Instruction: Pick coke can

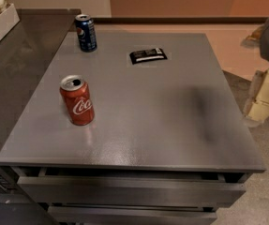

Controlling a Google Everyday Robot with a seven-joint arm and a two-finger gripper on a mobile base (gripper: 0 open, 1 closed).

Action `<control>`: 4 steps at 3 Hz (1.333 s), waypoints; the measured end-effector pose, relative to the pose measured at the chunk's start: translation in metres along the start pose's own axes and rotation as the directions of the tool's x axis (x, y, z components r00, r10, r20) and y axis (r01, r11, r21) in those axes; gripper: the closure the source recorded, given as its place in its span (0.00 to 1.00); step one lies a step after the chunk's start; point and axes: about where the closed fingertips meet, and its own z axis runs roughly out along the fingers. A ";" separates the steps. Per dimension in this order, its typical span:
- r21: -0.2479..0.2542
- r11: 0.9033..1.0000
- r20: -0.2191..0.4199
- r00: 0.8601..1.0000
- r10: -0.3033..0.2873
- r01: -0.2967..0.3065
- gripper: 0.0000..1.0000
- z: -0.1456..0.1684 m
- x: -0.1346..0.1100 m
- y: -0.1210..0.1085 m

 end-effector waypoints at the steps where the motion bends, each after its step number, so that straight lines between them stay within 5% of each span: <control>1: 0.000 1.000 0.000 1.000 0.000 0.000 0.00 0.000 0.000 0.000; 2: 0.008 1.000 0.027 1.000 0.012 -0.012 0.00 -0.003 -0.005 -0.001; 4: -0.027 1.000 0.156 0.988 -0.001 0.006 0.00 0.007 -0.059 -0.002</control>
Offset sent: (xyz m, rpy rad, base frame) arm 0.0031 0.0070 0.0028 0.0611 -0.0069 -0.0142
